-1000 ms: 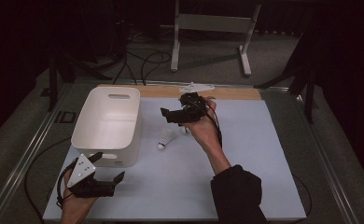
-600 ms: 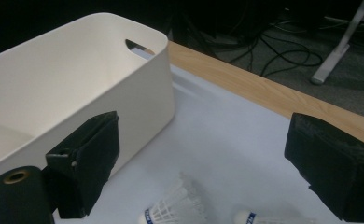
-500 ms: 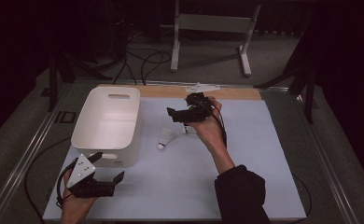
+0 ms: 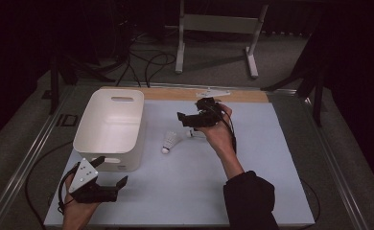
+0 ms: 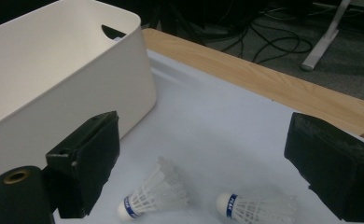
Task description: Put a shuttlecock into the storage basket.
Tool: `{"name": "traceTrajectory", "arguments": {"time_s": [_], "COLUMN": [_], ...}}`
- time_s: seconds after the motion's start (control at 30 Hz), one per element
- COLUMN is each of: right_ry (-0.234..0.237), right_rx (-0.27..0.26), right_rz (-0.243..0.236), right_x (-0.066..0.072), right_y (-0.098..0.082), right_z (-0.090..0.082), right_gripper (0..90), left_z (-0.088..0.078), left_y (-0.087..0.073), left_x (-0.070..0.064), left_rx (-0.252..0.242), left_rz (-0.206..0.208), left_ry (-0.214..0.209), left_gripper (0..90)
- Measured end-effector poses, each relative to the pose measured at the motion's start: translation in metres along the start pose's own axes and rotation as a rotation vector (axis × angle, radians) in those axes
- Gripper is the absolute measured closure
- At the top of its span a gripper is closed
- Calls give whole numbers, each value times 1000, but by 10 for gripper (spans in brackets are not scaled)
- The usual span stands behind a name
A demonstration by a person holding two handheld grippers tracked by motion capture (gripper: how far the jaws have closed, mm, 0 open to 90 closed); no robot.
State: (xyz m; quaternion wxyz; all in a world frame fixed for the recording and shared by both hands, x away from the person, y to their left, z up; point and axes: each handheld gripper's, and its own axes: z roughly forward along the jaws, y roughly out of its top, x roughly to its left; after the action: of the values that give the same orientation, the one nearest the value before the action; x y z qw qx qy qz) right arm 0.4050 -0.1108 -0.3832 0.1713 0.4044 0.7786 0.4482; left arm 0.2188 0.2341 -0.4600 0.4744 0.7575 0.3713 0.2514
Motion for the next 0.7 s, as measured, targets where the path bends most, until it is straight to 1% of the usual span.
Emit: {"name": "traceTrajectory", "arguments": {"time_s": [0.27,0.57,0.7], "right_ry": [-14,-30,-36], "right_rx": [11,28,30], "right_rz": [11,33,26], "right_x": [-7,-11,-14], "right_y": [-8,-15,-18], "right_z": [2,4,5], "right_gripper": [104,104,105], "left_z": [0,0,0], "left_y": [0,0,0], "left_x": [0,0,0], "left_rx": [0,-1,-1], "left_rz": [0,1,1], "left_ry": [-1,0,0], "left_gripper": [9,9,9]}}
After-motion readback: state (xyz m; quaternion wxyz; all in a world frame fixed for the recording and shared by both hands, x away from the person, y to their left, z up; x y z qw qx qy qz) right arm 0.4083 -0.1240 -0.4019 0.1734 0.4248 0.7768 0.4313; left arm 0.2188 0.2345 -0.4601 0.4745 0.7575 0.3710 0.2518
